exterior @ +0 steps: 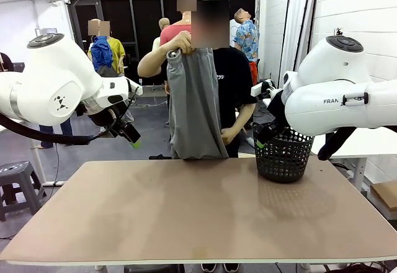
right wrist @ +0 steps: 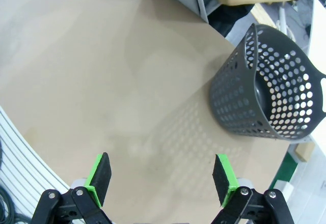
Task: Fold the training pants.
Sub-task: Grab both ends of the Training pants handed by a person.
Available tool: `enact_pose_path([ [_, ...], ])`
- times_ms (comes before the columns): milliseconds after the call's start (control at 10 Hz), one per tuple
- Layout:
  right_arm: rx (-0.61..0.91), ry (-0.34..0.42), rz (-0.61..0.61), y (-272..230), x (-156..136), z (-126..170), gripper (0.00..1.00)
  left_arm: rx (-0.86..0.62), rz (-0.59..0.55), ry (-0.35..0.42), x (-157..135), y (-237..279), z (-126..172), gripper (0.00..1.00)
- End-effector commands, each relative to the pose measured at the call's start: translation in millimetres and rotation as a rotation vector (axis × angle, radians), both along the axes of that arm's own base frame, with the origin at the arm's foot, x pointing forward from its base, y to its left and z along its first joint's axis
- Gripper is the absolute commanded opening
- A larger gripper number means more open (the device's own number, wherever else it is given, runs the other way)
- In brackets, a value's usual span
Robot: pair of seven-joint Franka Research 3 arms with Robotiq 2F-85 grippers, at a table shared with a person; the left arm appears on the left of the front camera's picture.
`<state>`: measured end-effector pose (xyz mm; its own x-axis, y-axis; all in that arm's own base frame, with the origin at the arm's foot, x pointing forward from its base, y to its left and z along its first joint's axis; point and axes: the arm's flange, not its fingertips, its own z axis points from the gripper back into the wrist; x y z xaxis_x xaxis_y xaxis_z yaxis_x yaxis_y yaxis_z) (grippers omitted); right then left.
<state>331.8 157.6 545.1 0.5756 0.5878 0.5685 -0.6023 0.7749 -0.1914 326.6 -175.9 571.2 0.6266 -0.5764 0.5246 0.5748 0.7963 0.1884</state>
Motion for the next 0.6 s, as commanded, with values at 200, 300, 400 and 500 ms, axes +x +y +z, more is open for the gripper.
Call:
enact_pose_path([
  [200,0.003,-0.004,-0.006,0.2,0.1,0.6,1.0,-0.005,-0.007,-0.008,1.8,0.4,-0.9,1.0],
  [300,0.003,-0.004,-0.006,0.2,0.1,0.6,1.0,-0.005,-0.007,-0.008,1.8,0.4,-0.9,1.0],
  [400,0.003,-0.004,-0.006,0.2,0.1,0.6,1.0,-0.005,-0.007,-0.008,1.8,0.4,-0.9,1.0],
  [500,0.003,-0.004,-0.006,0.2,0.1,0.6,1.0,-0.005,-0.007,-0.008,1.8,0.4,-0.9,1.0],
])
